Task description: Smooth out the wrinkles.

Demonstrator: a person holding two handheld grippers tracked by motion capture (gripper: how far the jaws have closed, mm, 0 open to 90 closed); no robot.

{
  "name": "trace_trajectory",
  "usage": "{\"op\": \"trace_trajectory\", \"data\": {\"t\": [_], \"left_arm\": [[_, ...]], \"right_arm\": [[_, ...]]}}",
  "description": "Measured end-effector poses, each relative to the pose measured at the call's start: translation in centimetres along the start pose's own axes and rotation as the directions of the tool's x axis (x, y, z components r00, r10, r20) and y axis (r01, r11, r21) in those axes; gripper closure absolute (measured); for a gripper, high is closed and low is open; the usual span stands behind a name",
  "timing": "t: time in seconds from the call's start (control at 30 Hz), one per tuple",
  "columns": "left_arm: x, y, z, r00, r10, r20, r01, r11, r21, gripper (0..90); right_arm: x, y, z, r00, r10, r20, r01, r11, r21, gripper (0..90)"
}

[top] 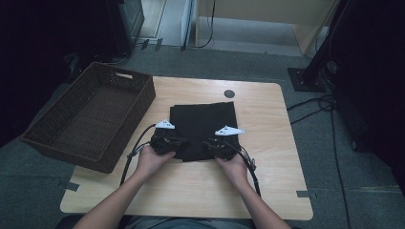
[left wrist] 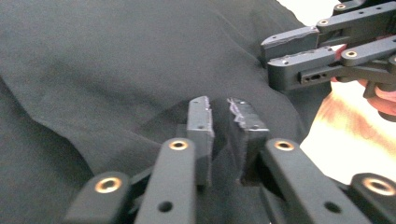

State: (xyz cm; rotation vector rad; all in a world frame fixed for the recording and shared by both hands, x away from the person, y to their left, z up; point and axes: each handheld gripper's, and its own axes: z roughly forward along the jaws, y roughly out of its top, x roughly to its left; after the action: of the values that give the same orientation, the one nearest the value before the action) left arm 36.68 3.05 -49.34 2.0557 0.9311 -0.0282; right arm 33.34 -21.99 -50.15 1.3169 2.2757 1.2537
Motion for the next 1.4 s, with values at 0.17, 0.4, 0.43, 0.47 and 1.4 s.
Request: {"op": "trace_trajectory", "data": {"t": [0.17, 0.4, 0.43, 0.47, 1.4], "left_arm": [[0.2, -0.1, 1.3, 0.9992, -0.026, 0.032, 0.026, 0.9994, -0.023, 84.6], [-0.1, -0.1, 1.7, 0.9980, -0.038, 0.051, 0.040, 0.9989, -0.023, 84.5], [-0.2, 0.0, 1.5, 0.9973, -0.044, 0.059, 0.045, 0.9988, -0.020, 81.1], [-0.2, 0.0, 1.5, 0.9973, -0.044, 0.059, 0.045, 0.9988, -0.020, 77.4], [4.2, 6.5, -0.8, 0.9989, -0.043, -0.019, 0.043, 0.9990, -0.007, 51.2]], "right_arm": [[0.0, -0.5, 0.1, 0.9993, -0.025, 0.029, 0.025, 0.9996, -0.015, 72.3], [-0.1, -0.9, -0.2, 0.9994, 0.026, 0.024, -0.026, 0.9993, -0.025, 73.2], [0.0, -0.9, -0.3, 0.9994, 0.026, 0.024, -0.026, 0.9993, -0.027, 73.2], [0.0, -0.9, -0.3, 0.9994, 0.026, 0.024, -0.026, 0.9993, -0.027, 73.2], [0.2, 1.5, 3.0, 0.9982, 0.021, 0.057, -0.018, 0.9986, -0.049, 70.7]]}}
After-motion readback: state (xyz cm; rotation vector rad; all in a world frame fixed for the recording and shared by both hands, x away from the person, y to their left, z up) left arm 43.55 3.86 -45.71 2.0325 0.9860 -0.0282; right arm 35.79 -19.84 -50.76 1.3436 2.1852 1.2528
